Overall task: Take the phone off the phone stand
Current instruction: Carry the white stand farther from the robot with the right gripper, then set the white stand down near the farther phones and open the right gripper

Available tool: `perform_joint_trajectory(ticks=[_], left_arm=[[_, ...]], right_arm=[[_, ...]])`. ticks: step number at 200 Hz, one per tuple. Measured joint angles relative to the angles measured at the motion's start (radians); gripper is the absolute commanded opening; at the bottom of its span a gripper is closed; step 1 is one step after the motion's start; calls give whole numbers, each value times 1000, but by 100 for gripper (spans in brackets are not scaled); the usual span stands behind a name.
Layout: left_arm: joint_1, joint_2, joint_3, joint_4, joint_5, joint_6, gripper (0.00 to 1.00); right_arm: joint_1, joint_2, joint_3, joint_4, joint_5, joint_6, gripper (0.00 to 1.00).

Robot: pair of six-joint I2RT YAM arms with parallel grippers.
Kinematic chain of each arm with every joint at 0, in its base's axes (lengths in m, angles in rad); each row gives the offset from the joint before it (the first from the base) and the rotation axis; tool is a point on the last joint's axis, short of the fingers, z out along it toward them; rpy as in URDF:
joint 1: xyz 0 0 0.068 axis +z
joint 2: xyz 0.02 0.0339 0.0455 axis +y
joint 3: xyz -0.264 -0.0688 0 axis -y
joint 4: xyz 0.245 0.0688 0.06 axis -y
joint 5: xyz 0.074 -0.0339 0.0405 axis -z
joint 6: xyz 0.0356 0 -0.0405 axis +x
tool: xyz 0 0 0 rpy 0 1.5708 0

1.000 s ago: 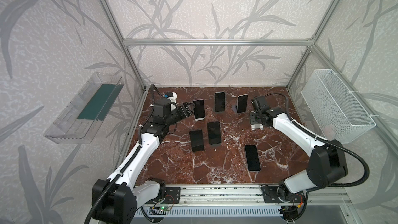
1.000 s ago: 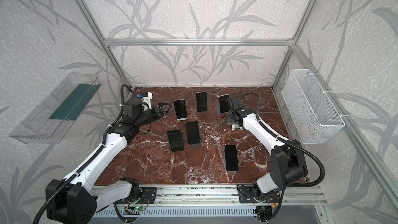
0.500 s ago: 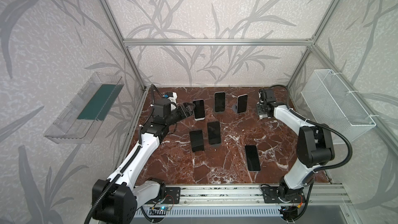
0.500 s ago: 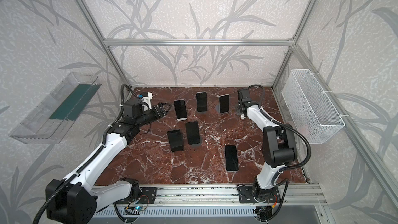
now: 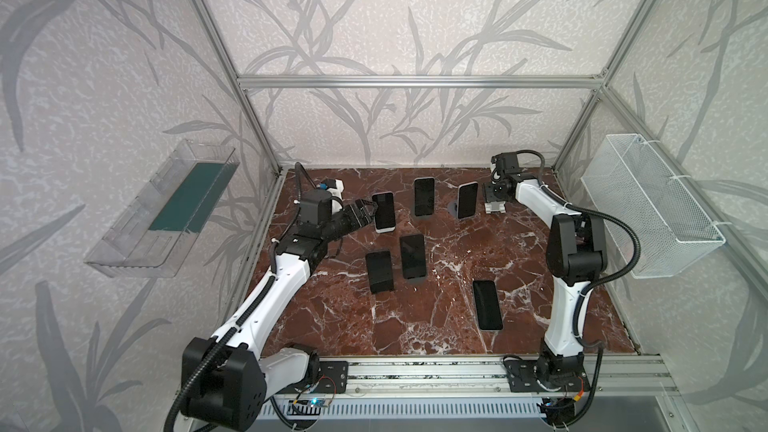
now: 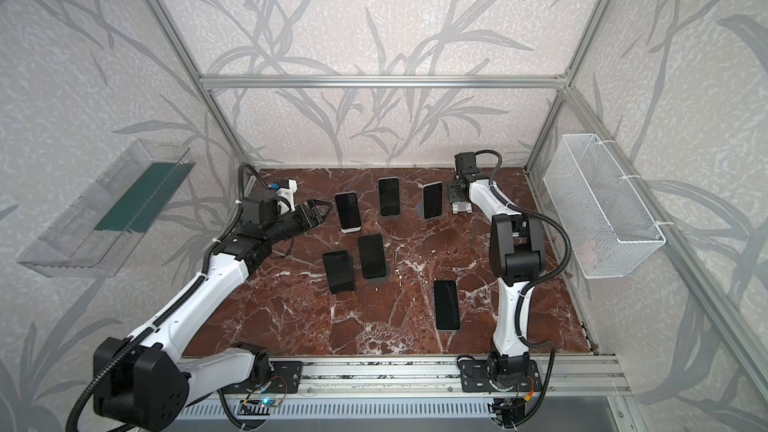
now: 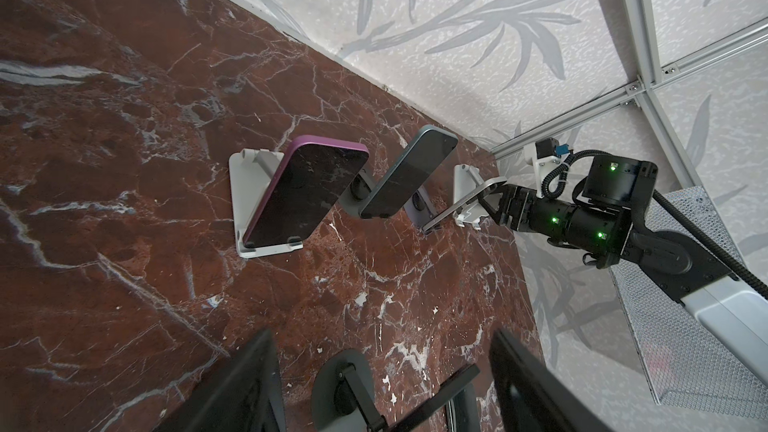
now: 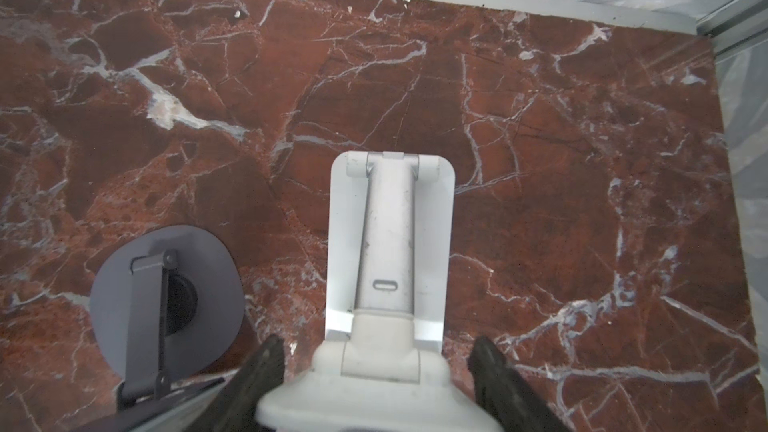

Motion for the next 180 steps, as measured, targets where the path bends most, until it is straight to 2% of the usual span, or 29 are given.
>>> perform_joint_trajectory(ticks=[33, 60, 98, 111, 119, 127, 180], left_arm=[[0, 17, 0, -11, -1, 5, 82], [0, 23, 0, -23, -4, 15, 82], [0, 26, 0, -28, -4, 18, 82], [0, 26, 0, -28, -4, 18, 82], [0, 26, 0, -28, -4, 18, 81], [0, 26, 0, -28, -4, 18, 81], [0, 26, 0, -28, -4, 18, 82]], right_arm=[[0, 71, 98, -46, -32, 38, 63], [-3, 88, 126, -66, -45, 59, 70], [-9, 89, 127, -81, -53, 74, 68], [-12, 89, 127, -83, -59, 82, 73], [-14, 89, 127, -84, -60, 85, 81], [-16, 89, 127, -86, -60, 87, 84], [-32, 57, 114, -115, -67, 121, 85]])
